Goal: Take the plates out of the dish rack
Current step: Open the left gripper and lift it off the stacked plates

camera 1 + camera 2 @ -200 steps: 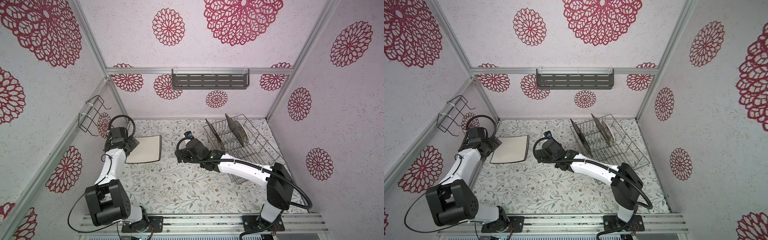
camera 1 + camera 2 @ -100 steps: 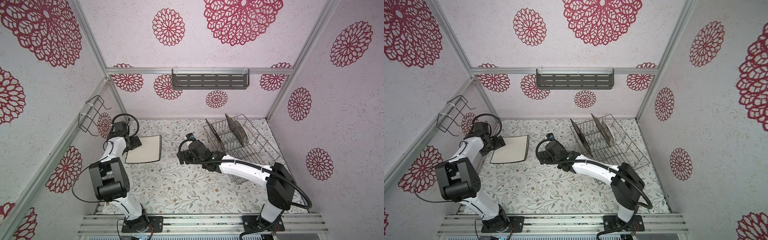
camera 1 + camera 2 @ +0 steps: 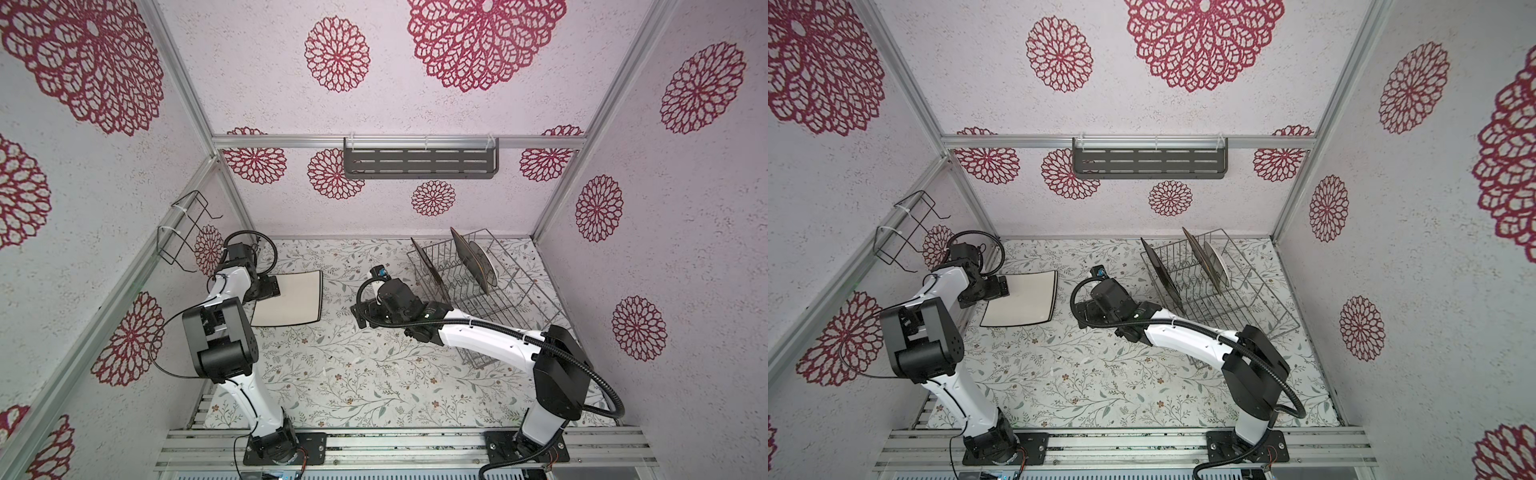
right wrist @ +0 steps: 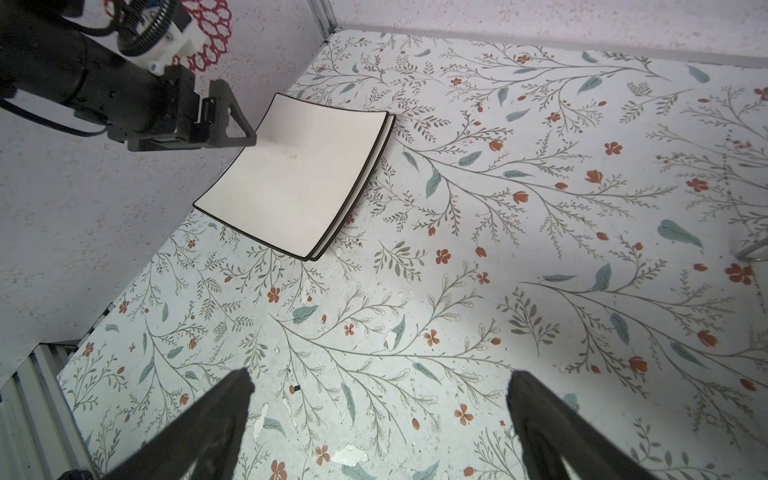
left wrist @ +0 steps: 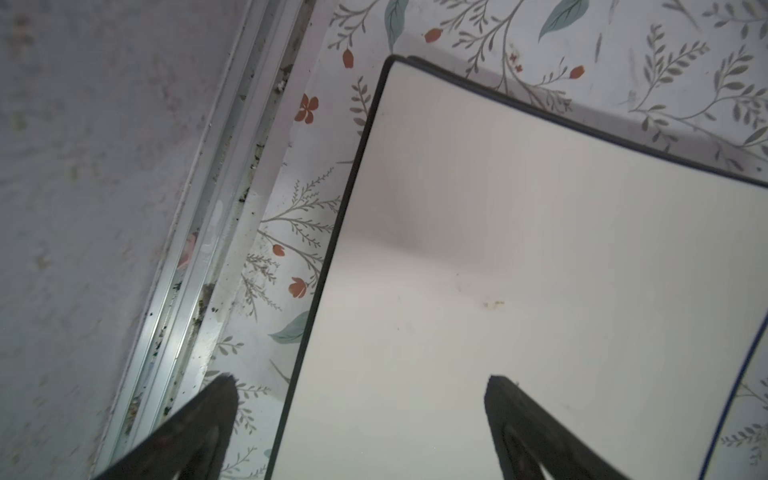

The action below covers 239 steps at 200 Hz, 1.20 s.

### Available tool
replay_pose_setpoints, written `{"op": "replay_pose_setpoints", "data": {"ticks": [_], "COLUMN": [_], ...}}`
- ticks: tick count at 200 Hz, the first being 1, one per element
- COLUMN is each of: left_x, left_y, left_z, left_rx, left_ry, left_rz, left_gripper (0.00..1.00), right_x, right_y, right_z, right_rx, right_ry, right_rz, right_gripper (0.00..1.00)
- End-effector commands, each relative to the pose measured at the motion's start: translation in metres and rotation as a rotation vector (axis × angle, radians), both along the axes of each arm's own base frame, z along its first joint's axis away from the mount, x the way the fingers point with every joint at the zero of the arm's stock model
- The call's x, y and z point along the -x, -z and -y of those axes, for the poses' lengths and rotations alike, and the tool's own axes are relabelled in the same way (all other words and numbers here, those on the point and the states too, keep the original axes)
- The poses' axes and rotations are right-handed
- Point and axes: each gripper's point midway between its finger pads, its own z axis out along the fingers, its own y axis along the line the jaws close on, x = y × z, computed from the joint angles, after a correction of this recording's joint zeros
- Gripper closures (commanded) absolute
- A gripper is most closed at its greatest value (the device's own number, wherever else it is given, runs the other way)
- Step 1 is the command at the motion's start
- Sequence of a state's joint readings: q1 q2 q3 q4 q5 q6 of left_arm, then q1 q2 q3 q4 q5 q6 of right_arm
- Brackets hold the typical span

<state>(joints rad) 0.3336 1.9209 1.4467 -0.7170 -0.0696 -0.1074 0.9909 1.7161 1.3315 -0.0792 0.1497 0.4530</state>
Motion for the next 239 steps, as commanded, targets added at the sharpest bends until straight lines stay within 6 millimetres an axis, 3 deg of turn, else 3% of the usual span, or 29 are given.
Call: {"op": "replay_pose_setpoints", "data": {"ticks": [1, 21, 26, 92, 239], "left_x": [-0.005, -0.006, -0.005, -0.015, -0.025], "left_y": [-0.001, 0.001, 0.017, 0.029, 0.022], "left_z": [-0.006, -0.011, -0.010, 0.005, 0.022], "left_rx": [0.024, 0.033, 0.055, 0.182, 0.289], "left_ry": [0.030, 0.022, 0.026, 0.048, 0.054], "left_rz": [0.010, 0.014, -0.016, -0.018, 0.048], "left_gripper": [0.03, 0.03, 0.03, 0.02, 0.01], "right_x": [-0.001, -0.001, -0.001, -0.002, -0.002], "right_y": [-0.046, -0.047, -0.047, -0.045, -0.045], "right_z": [0.004, 0.004, 0.004, 0.003, 0.003], "right_rx": [-0.071, -0.074, -0.074, -0.071, -0.066], "right_ry": [-0.007, -0.007, -0.007, -0.006, -0.005], "right_rz": [0.073, 0.072, 0.072, 0.069, 0.063], "right_gripper": [0.01, 0.01, 0.01, 0.01, 0.01]}}
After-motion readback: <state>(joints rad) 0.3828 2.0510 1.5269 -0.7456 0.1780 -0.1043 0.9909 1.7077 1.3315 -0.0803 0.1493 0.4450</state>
